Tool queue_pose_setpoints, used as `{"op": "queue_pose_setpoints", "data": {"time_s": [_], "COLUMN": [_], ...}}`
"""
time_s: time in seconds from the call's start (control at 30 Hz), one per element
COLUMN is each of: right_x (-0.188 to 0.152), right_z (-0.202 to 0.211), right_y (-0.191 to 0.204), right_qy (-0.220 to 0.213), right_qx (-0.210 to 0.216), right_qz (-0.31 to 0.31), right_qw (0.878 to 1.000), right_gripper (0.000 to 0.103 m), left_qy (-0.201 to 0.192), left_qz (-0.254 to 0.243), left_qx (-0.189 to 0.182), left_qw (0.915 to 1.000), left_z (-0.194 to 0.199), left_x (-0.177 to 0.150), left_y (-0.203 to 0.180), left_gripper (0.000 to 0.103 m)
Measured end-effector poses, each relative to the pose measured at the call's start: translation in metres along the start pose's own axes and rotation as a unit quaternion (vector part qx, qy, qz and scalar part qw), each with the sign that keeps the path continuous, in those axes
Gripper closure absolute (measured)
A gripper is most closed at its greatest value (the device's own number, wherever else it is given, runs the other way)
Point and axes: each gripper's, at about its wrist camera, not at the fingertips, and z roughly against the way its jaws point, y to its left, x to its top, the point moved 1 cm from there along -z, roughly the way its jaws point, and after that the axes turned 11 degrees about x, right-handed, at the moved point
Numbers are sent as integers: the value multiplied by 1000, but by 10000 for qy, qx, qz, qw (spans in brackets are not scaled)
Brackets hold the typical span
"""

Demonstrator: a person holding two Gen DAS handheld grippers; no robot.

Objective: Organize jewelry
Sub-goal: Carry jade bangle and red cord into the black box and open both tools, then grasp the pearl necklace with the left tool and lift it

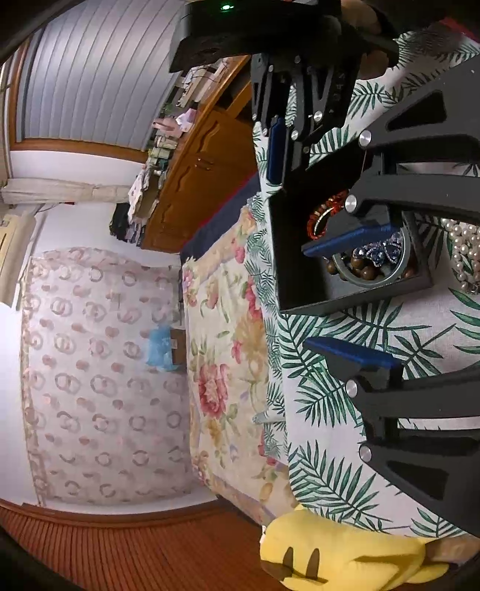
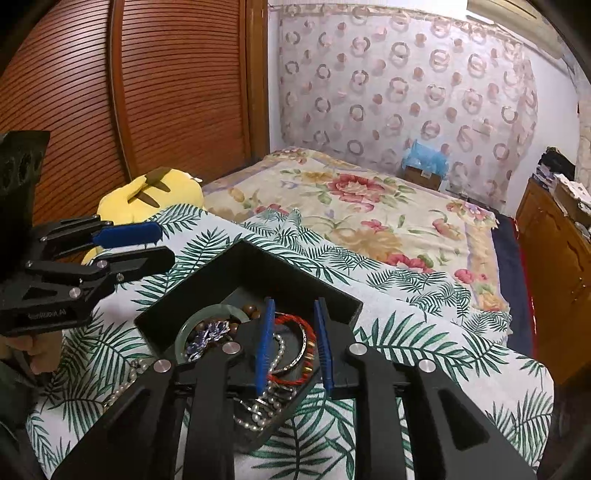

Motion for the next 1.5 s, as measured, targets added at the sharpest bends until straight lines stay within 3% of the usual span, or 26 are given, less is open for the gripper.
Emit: {"op": "queue_pose_setpoints", "data": {"time_s": [0.27, 0.43, 0.63, 0.77, 1.13, 1.23, 1.33, 1.5], "right_x": [-18, -39, -67, -85, -100, -101, -104, -109], "right_z": [30, 36, 31, 28, 30, 33, 36, 39], "right_y": [22, 38, 56, 63, 70, 74, 78, 82], "right_qy": [-37, 131, 445, 607, 715, 705, 711, 725], "right_qx": [281, 423, 527, 555, 553, 559, 535, 514], "right_qz": [-13, -60, -141, -228, -257, -245, -216, -227], "right_qw": [9996, 9990, 9975, 9963, 9956, 9956, 9958, 9958], "right_gripper": [79, 79, 79, 79, 79, 79, 79, 79], "left_qy": [104, 425, 924, 1168, 1438, 1414, 1391, 1144], "left_qz": [71, -12, -71, -98, -507, -523, -539, -466], "left_qx": [23, 15, -303, -603, -610, -632, -718, -707], "left_qw": [9999, 9991, 9952, 9913, 9864, 9865, 9862, 9898], "left_z": [24, 31, 31, 29, 14, 14, 17, 33], "left_x": [-4, -28, -66, -83, -101, -101, -102, -97], "left_y": [14, 22, 20, 12, -9, -9, -13, -14], "left_gripper": [57, 57, 57, 66, 75, 77, 94, 96]}}
